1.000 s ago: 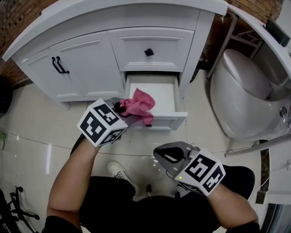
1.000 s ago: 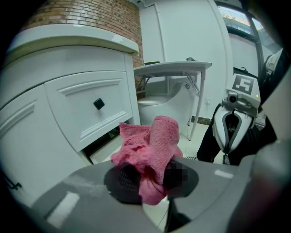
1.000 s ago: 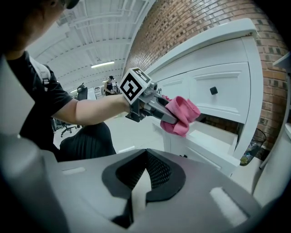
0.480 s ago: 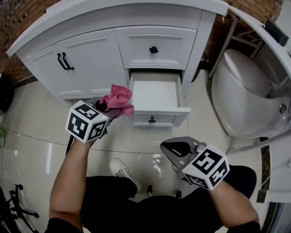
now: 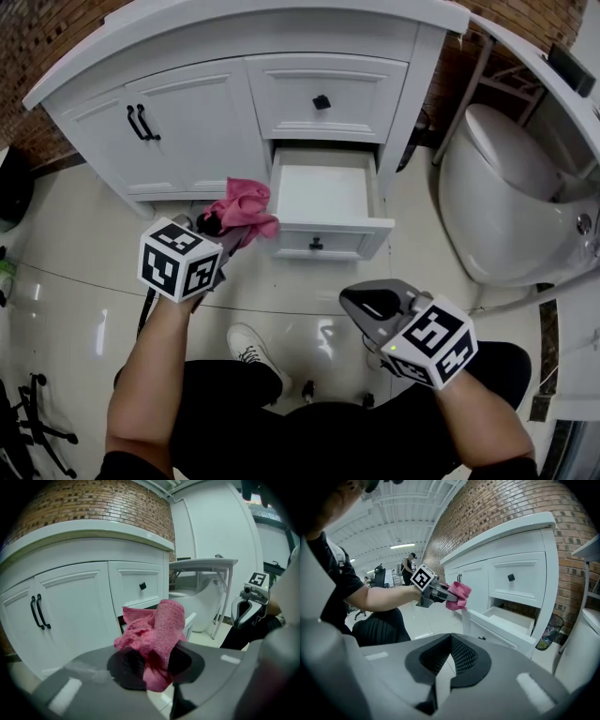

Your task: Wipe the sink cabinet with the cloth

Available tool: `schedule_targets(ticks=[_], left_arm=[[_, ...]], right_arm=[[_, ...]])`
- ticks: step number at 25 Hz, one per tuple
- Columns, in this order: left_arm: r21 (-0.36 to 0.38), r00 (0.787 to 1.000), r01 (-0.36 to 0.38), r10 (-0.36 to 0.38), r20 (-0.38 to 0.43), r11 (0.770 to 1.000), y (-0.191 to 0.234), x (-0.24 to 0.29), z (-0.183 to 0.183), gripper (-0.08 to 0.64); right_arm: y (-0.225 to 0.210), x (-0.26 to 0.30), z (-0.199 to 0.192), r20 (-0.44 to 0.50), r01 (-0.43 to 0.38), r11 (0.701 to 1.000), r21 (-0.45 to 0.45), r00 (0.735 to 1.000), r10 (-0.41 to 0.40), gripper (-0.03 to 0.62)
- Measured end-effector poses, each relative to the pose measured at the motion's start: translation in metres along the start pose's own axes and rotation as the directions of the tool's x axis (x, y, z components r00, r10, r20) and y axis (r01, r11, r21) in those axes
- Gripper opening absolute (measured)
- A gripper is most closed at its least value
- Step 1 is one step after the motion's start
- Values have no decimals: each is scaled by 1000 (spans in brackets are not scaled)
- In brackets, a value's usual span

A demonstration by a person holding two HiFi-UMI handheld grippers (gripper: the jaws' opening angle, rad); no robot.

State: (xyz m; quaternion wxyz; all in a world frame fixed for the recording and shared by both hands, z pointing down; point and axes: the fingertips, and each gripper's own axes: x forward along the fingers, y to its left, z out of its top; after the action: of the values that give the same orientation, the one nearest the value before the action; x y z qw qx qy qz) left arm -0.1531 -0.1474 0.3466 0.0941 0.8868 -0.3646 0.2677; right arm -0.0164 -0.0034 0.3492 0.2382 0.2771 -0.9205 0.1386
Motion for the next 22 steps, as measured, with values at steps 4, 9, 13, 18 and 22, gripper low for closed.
schedule_targets(ticks=[4,9,13,18,22], left_arm=[[-59,989,73,-64,135,996,-50,15,8,94],[-43,970,191,-182,161,981,-127,59,5,95],[-46,952,271,-261,158,961,-166,93,9,95],[-71,934,309,-289,209,949,-185,120,14,95],[-72,927,314,-290,238,947,-194,133,16,95]], right_arm=[[6,-2,0,11,-11,1000,-19,1000,12,6],[18,1,-8,-7,-45,999,-30,999,45,6],[30,0,-18,-25,-78,996,-44,997,76,6],[30,-6,-28,-34,-87,995,-39,996,86,6],[27,-10,-35,-38,-89,996,-20,995,88,6]])
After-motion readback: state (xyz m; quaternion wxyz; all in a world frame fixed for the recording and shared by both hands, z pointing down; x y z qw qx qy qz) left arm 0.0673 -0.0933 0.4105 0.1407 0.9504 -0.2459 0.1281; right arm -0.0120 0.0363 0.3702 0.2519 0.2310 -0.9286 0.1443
